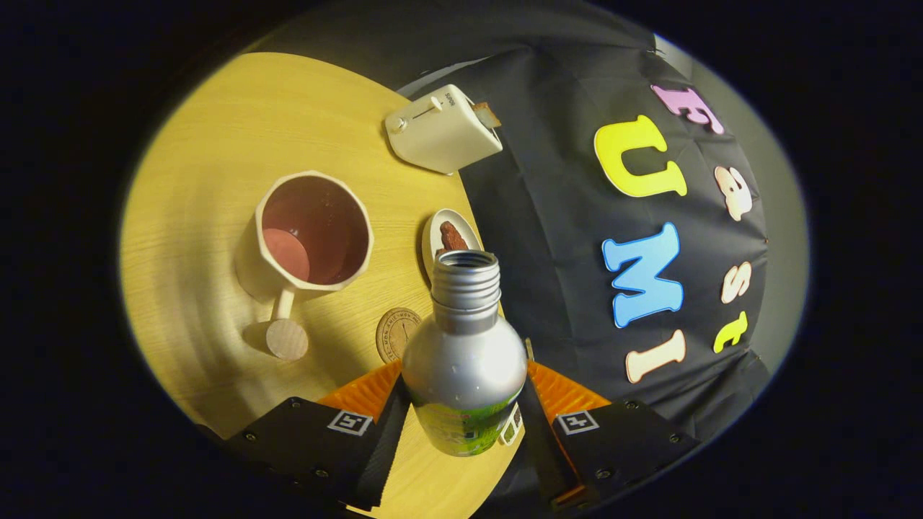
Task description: Take the bottle from table, then pour the juice into the cup, finally place the bottle on the coaster
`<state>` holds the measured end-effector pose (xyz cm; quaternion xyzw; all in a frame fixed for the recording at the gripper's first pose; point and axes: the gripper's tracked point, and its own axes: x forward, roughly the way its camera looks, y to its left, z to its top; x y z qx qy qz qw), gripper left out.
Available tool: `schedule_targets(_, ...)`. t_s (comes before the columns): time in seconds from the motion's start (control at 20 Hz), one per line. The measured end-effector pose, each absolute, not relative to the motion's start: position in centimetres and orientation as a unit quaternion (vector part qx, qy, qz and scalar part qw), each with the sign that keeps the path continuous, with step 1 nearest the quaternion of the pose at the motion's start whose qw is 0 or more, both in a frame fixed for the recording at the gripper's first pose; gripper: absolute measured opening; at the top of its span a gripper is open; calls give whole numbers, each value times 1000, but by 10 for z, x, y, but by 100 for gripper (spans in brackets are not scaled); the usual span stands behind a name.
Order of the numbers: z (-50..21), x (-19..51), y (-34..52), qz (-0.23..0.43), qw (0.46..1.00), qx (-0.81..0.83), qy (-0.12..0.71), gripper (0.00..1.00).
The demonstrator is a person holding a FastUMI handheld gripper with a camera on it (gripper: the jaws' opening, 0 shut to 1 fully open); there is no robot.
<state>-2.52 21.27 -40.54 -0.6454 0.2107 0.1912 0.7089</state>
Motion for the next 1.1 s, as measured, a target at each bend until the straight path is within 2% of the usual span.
schedule_targets(0.5, -405, -17, 232, 214, 655, -703, 178, 78)
schedule_targets(0.6, -405, -16, 238, 220, 636, -721, 167, 75)
schedule_targets(0.85, -408, -9, 245, 224, 581, -769, 146, 75)
schedule_targets(1.1, -407, -4, 252, 230, 547, -794, 129, 75)
